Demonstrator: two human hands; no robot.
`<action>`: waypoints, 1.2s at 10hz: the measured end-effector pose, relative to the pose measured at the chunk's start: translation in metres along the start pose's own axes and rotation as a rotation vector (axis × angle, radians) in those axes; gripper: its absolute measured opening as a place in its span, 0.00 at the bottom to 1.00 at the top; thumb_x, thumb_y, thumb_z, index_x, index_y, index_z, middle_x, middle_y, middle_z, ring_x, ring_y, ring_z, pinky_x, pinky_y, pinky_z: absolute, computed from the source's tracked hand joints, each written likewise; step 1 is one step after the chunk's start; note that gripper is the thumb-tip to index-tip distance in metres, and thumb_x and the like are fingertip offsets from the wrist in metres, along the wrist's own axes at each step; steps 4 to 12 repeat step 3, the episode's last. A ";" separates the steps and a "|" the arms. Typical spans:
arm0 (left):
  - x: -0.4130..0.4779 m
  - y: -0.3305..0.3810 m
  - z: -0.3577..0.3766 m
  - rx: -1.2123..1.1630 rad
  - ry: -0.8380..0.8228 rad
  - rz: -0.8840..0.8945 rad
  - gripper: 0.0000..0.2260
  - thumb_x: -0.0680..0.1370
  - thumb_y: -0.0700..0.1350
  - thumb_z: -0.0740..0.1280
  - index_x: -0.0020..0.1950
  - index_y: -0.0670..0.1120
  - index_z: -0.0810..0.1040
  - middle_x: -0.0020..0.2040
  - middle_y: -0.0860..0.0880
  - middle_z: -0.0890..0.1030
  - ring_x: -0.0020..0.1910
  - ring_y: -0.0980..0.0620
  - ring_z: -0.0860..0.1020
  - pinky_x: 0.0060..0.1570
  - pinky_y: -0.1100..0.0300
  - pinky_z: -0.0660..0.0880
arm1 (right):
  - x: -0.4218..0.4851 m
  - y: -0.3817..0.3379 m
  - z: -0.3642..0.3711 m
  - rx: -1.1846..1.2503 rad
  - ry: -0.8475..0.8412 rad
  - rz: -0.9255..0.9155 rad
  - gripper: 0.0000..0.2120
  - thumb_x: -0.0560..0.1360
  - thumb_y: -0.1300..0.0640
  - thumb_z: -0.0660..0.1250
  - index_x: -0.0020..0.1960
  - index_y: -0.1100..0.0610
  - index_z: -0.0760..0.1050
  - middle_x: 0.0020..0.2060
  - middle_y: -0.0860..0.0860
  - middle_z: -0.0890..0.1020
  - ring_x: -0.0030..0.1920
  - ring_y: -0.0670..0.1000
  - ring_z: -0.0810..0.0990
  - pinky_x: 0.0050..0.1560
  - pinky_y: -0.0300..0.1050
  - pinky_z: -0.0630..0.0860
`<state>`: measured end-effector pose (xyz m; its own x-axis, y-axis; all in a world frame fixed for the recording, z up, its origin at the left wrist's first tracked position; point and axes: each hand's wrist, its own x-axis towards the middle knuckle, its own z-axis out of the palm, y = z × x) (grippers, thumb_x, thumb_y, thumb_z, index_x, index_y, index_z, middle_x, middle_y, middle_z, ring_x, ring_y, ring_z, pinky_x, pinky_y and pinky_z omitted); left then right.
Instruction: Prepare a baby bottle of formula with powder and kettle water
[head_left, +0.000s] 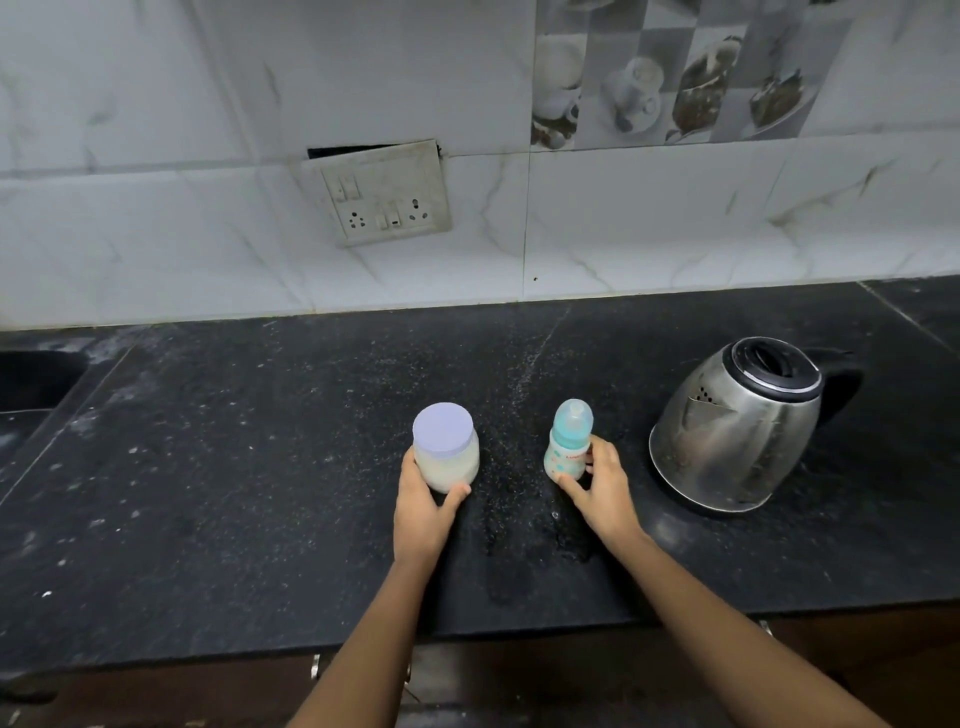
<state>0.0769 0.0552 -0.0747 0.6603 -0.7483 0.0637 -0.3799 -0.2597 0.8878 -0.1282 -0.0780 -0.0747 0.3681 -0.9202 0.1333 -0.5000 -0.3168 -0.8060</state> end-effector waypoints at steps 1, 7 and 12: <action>0.006 0.005 0.003 0.015 -0.009 -0.019 0.36 0.71 0.47 0.74 0.74 0.50 0.60 0.67 0.53 0.71 0.63 0.53 0.70 0.60 0.56 0.68 | -0.001 -0.003 -0.003 -0.009 -0.014 0.017 0.27 0.70 0.59 0.74 0.66 0.57 0.68 0.58 0.50 0.72 0.59 0.49 0.73 0.62 0.49 0.73; 0.004 0.006 0.005 0.054 -0.018 -0.061 0.44 0.69 0.51 0.76 0.77 0.47 0.54 0.74 0.49 0.65 0.70 0.50 0.66 0.68 0.51 0.65 | -0.002 -0.011 -0.005 -0.022 -0.013 0.037 0.28 0.70 0.59 0.74 0.66 0.58 0.67 0.59 0.51 0.71 0.62 0.52 0.72 0.63 0.47 0.70; 0.004 0.006 0.005 0.054 -0.018 -0.061 0.44 0.69 0.51 0.76 0.77 0.47 0.54 0.74 0.49 0.65 0.70 0.50 0.66 0.68 0.51 0.65 | -0.002 -0.011 -0.005 -0.022 -0.013 0.037 0.28 0.70 0.59 0.74 0.66 0.58 0.67 0.59 0.51 0.71 0.62 0.52 0.72 0.63 0.47 0.70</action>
